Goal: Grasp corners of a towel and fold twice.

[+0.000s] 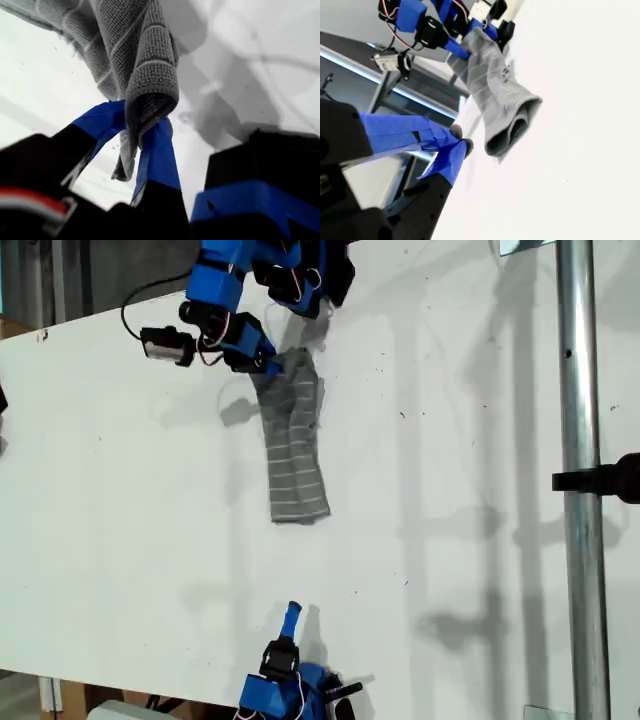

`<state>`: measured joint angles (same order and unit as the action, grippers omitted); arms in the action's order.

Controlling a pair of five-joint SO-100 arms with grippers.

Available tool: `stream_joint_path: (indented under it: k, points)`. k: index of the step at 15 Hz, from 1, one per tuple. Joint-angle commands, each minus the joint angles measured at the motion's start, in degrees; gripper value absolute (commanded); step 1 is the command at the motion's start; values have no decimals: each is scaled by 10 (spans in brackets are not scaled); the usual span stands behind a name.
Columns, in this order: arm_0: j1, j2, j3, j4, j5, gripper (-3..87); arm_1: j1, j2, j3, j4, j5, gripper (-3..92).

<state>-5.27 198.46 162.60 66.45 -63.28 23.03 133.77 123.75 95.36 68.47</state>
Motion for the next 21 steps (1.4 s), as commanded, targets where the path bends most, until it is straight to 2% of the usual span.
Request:
stream_joint_path:
  k: [1, 2, 5, 7, 10, 13, 14, 15, 16, 17, 18, 19, 21]
  points:
    - [-9, 3, -8, -1, 11, -28, -18, 87, -36, 70, 21, 0]
    - [-11, 3, -9, -1, 15, -28, -47, 89, -38, 37, 35, 0]
    - [-11, 3, -9, -1, 16, -28, -114, -18, -61, -201, 37, 0]
    - [-8, 3, -8, -1, 13, -28, -123, -128, -122, -310, 12, 0]
    - [-7, 3, -8, -2, 12, -28, -115, -276, -212, -387, -12, -1]
    - [-7, 3, -7, -2, 11, -28, -105, -365, -221, -471, -13, 6]
    - [-5, 3, -7, -2, 11, -28, -105, -370, -221, -498, -42, 82]
    - [-4, 3, -5, -2, 10, -28, -105, -367, -236, -510, -49, 174]
    - [-6, 3, -4, -2, 11, -28, -100, -351, -247, -528, -64, 215]
    - [-7, 3, -6, -2, 13, -28, -90, -326, -248, -555, -92, 363]
    - [-7, 3, -6, -2, 13, -28, -69, -298, -250, -547, -94, 275]
    - [-5, 3, -6, -2, 13, -28, -44, -258, -249, -514, -99, 147]
    - [-4, 3, -6, -2, 11, -28, 12, -160, -245, -403, -104, 119]
